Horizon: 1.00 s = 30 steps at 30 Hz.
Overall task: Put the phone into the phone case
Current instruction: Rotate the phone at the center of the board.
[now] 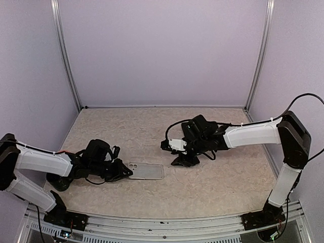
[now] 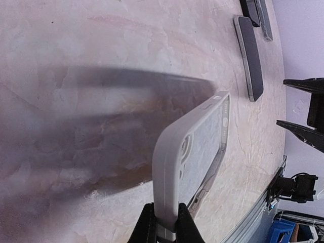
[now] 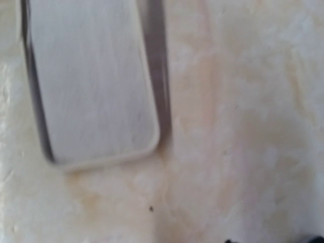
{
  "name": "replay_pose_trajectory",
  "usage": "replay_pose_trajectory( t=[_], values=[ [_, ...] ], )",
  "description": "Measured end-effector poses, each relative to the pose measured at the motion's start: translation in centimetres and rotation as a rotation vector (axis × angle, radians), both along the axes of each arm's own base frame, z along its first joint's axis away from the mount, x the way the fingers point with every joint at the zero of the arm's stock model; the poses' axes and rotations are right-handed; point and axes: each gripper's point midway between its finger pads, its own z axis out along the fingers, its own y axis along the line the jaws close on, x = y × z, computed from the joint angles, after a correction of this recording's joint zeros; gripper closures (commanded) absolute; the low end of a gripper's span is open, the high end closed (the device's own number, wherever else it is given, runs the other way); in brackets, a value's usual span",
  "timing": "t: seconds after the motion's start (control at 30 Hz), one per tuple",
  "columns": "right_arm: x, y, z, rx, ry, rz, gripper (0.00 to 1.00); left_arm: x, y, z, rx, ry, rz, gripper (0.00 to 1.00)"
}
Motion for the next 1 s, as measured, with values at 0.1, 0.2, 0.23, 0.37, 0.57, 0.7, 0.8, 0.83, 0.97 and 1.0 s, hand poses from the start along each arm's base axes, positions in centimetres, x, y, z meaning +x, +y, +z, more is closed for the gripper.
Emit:
replay_pose_trajectory(
  t=[0.1, 0.2, 0.23, 0.37, 0.57, 0.7, 0.8, 0.83, 0.97, 1.0],
  values=[
    [-0.2, 0.7, 0.2, 0.002, -0.021, -0.002, 0.42, 0.1, -0.7, 0.0, -0.005, 0.005, -0.009, 0.93],
    [0.4, 0.7, 0.3, -0.004, -0.045, -0.048, 0.26, 0.3, -1.3, 0.0, -0.011, 0.001, -0.016, 0.93],
    [0.9, 0.6, 0.3, -0.010, -0.047, -0.082, 0.21, 0.3, -1.3, -0.2, -0.010, 0.003, -0.015, 0.93],
    [4.3, -0.3, 0.9, -0.019, -0.063, -0.286, 0.08, 0.6, -1.6, -0.7, -0.014, 0.006, -0.015, 0.92],
    [7.0, -2.2, 0.8, -0.002, -0.042, -0.566, 0.02, 0.8, -2.2, -2.3, -0.015, 0.022, -0.027, 0.92],
    [8.0, -3.3, -1.4, -0.029, -0.022, -0.699, 0.01, 0.8, -2.6, -3.1, -0.019, 0.033, -0.038, 0.90],
    [8.7, -4.2, -2.9, -0.047, -0.019, -0.779, 0.01, 0.9, -2.8, -3.2, -0.031, 0.029, -0.043, 0.89],
    [9.0, -4.6, -3.2, -0.047, -0.021, -0.803, 0.01, 1.0, -3.0, -3.0, -0.038, 0.024, -0.046, 0.89],
    [9.6, -5.6, -3.5, -0.024, -0.024, -0.870, 0.01, 1.1, -3.3, -2.6, -0.058, 0.012, -0.053, 0.87],
    [9.9, -5.8, -3.5, -0.016, -0.024, -0.885, 0.00, 1.1, -3.3, -2.5, -0.061, 0.010, -0.053, 0.87]
  ],
)
